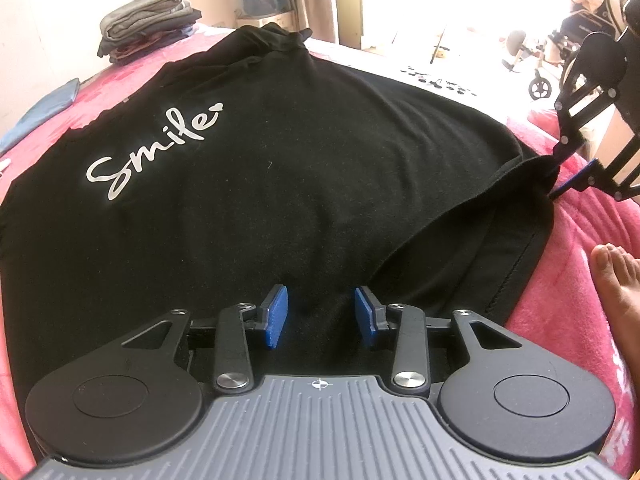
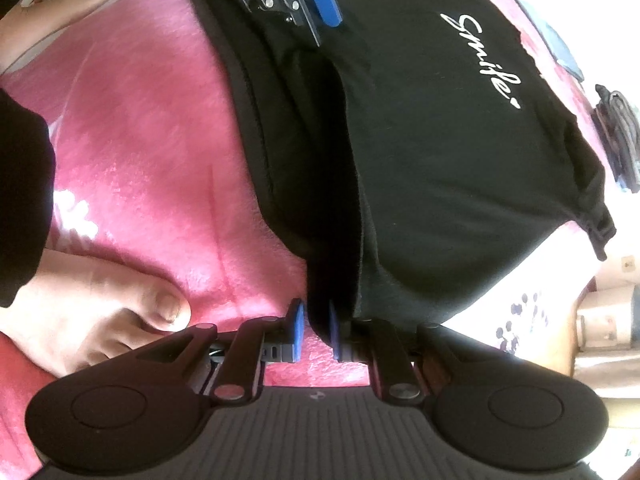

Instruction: Fold clothes

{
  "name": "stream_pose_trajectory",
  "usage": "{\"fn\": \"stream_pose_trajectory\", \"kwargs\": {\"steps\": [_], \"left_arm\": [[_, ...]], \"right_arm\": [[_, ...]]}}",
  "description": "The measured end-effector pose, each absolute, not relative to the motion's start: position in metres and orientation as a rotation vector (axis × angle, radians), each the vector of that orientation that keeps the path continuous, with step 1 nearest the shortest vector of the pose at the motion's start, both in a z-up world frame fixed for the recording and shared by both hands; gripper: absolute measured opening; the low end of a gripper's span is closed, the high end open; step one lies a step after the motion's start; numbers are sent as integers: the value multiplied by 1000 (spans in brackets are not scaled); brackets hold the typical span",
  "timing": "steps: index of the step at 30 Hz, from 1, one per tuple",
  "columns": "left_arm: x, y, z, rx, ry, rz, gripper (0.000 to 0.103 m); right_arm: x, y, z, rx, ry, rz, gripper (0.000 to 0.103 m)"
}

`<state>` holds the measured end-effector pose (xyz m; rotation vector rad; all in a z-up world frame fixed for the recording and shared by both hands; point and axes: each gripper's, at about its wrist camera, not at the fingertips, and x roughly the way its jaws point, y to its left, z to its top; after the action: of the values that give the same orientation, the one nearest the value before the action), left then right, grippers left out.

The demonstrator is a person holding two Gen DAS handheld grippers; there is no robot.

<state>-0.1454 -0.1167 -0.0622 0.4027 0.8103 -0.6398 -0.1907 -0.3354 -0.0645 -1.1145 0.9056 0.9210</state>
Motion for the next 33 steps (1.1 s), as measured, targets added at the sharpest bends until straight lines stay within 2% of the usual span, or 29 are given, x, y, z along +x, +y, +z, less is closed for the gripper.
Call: {"fn": "stream_pose_trajectory", "kwargs": {"steps": [4, 6, 12, 20, 25, 27, 28, 33], "left_arm": [[-146, -117, -62, 407, 807, -640, 38], [-146, -117, -62, 410, 805, -640, 38], [-147, -117, -62, 430, 798, -647, 38], [-151, -116, -61, 466, 787, -666, 38], [-161, -114, -59, 516, 772, -688, 38], [-165, -113, -58, 536, 766, -697, 38], [-167, -112, -58, 546, 762, -701, 38], [-183, -110, -57, 622, 744, -736, 38]], "right_arm": [[-185, -340, -72, -1106, 903, 929, 15], [-180, -342, -67, -1072, 926, 928, 2], [-187, -348, -50, -1127, 967, 999, 1], [-200, -349, -65, -1320, 956, 1060, 2], [-207, -350, -63, -1328, 912, 1029, 5], [-215, -352, -54, -1324, 898, 1010, 19], [-216, -353, -48, -1298, 900, 1002, 21], [-213, -354, -14, -1115, 930, 959, 22]]}}
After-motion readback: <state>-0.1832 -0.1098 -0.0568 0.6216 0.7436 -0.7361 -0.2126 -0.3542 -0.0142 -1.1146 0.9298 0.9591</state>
